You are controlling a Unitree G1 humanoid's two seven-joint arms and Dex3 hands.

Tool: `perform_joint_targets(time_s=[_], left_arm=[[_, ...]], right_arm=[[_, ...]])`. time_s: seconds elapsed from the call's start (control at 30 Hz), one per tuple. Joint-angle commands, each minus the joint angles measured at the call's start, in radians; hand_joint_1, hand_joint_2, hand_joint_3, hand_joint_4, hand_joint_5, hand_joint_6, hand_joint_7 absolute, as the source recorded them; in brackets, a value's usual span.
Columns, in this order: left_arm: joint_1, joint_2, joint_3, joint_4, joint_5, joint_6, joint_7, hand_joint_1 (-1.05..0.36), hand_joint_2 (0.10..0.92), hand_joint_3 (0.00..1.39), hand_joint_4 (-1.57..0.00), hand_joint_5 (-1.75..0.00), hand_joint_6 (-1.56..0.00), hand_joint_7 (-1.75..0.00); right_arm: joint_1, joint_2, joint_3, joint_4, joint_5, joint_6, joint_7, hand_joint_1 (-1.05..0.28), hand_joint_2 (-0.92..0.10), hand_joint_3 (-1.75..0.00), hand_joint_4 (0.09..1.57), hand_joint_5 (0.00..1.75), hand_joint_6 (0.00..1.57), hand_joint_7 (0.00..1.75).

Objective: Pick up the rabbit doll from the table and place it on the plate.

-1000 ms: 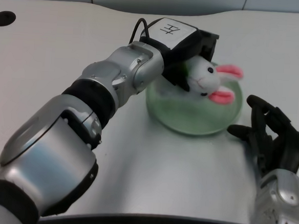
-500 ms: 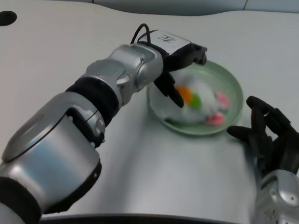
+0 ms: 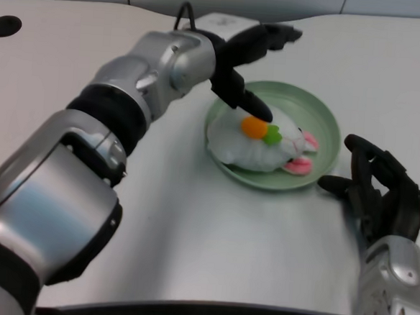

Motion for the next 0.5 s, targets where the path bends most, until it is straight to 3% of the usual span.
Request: perform_joint_targets(time_s=[0.03,0.13,0.3,0.4,0.5], left_arm=[[0.025,0.073,0.060,-0.057,-0.058,-0.047,-0.010,-1.02,0.921,0.14,-0.07,-0.04,-0.10,-0.05],[0.053,0.118,0.085,-0.092,-0.084,-0.070,-0.027,-0.98,0.921,0.11,-0.14,-0.09,-0.16,-0.08],[0.181,0.213,0.186,-0.181,-0.193,-0.096,-0.068,-0.85,0.897,0.03,-0.19,-0.13,-0.23,-0.08],[0.294,0.265,0.251,-0.252,-0.258,-0.125,-0.074,-0.80,0.896,0.02,-0.20,-0.15,-0.24,-0.07],[0.386,0.293,0.293,-0.322,-0.301,-0.134,-0.077,-0.75,0.904,0.01,-0.20,-0.16,-0.26,-0.06]], right_arm=[[-0.012,-0.002,-0.003,0.021,0.002,-0.014,0.002,-0.33,-0.92,-0.25,0.78,1.04,0.79,0.44],[-0.017,-0.005,-0.002,0.036,0.000,-0.028,0.005,-0.33,-0.92,-0.25,0.79,1.04,0.79,0.45],[-0.024,-0.005,-0.002,0.044,0.006,-0.028,0.010,-0.33,-0.92,-0.26,0.81,1.04,0.79,0.45],[-0.024,-0.006,0.001,0.045,-0.001,-0.027,0.000,-0.34,-0.92,-0.25,0.81,1.04,0.80,0.45],[-0.021,-0.006,0.003,0.041,-0.002,-0.029,0.003,-0.33,-0.92,-0.25,0.80,1.04,0.79,0.45]])
